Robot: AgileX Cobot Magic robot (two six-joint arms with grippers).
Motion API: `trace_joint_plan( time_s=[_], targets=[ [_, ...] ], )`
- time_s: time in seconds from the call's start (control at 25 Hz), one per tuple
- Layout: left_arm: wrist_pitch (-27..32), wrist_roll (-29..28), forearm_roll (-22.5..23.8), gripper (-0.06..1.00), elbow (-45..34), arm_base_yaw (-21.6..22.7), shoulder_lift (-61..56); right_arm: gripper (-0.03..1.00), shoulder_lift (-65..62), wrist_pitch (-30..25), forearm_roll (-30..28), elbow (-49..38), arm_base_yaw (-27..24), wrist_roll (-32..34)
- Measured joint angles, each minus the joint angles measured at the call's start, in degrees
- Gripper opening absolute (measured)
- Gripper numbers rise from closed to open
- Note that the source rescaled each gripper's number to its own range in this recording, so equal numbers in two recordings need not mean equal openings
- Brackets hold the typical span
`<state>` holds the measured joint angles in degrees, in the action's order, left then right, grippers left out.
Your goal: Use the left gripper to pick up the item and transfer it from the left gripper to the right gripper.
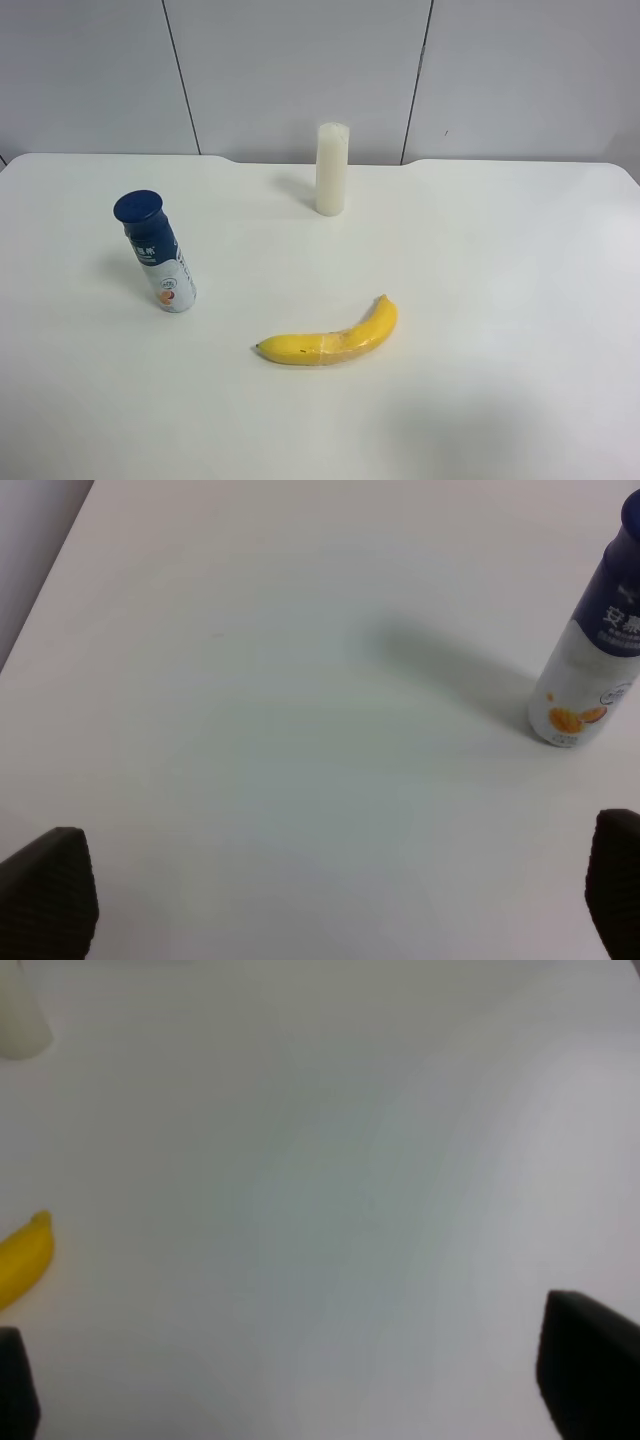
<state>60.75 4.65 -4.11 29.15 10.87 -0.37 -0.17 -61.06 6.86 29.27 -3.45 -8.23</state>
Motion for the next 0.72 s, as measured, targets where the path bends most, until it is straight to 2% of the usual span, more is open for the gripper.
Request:
trace_joint_plan(
  time_s=[0.72],
  targets=[
    [0.00, 0.00, 0.00, 1.00, 0.00, 0.00, 0.00, 1.00, 0.00, 0.00, 0.00, 0.00, 0.00, 0.00]
  ],
)
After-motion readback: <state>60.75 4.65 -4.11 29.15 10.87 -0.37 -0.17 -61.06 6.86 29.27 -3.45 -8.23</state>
